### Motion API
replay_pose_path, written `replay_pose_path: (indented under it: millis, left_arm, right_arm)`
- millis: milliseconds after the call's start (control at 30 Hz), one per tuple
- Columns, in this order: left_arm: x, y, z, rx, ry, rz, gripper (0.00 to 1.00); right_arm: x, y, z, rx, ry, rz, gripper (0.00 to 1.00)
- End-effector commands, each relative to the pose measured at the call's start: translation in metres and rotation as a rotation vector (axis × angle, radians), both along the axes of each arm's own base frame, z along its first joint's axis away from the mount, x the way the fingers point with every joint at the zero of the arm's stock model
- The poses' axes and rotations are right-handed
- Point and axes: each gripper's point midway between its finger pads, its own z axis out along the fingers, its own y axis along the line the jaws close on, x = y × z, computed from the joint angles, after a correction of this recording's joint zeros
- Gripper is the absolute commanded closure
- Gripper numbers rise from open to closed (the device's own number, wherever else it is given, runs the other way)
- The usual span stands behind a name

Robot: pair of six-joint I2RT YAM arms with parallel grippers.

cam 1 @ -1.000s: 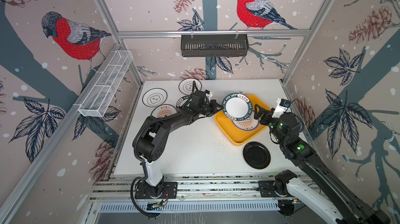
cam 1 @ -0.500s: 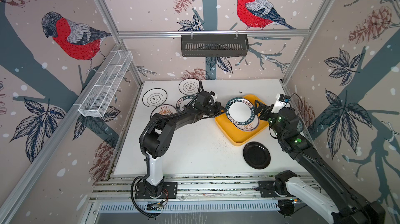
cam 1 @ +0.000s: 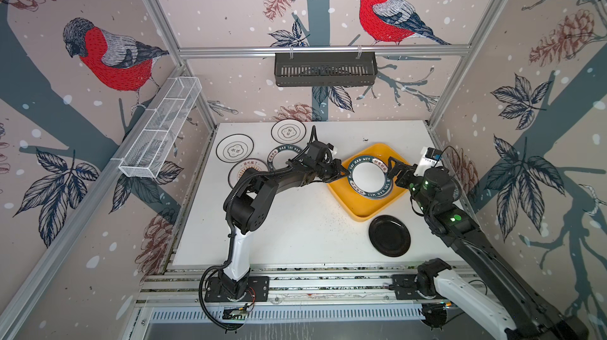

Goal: Place the plates into the plastic bin on the countertop
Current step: Place the plate in the plastic bin.

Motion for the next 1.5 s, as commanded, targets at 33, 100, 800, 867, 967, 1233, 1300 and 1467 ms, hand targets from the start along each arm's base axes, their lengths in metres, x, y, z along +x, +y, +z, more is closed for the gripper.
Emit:
replay_pose_path:
  millis: [33,100,800,867,967,1233,1300,1467]
  left_arm:
    - [0.002,-0.008,-0.002,-0.011,-0.003,-0.012,1.00]
    - [0.005,-0.010,-0.005,-0.008,0.002,-0.011,1.00]
    - [0.014,-0.024,-0.030,0.026,0.043,0.003,1.00]
    - [0.013,-0.024,-0.033,0.041,0.046,0.004,1.00]
    - [0.014,-0.023,-0.038,0.057,0.051,0.008,1.00]
    - [0.016,-0.022,-0.041,0.125,0.037,0.016,1.00]
    - [0.016,-0.023,-0.041,0.141,0.029,0.017,1.00]
    - [0.011,-0.025,-0.040,0.166,0.022,0.013,0.90]
  right_arm:
    - [0.004,0.010,0.005,0.038,-0.037,0.037,0.00]
    - [0.006,0.010,0.003,0.039,-0.039,0.037,0.00]
    - [0.008,0.013,-0.001,0.034,-0.048,0.049,0.00]
    - [0.008,0.012,0.000,0.033,-0.053,0.049,0.00]
    - [0.007,0.011,0.000,0.030,-0.051,0.045,0.00]
    - [0.006,0.012,0.000,0.032,-0.051,0.048,0.00]
    - [0.006,0.011,0.001,0.035,-0.053,0.046,0.00]
    - [0.005,0.011,-0.001,0.034,-0.049,0.047,0.00]
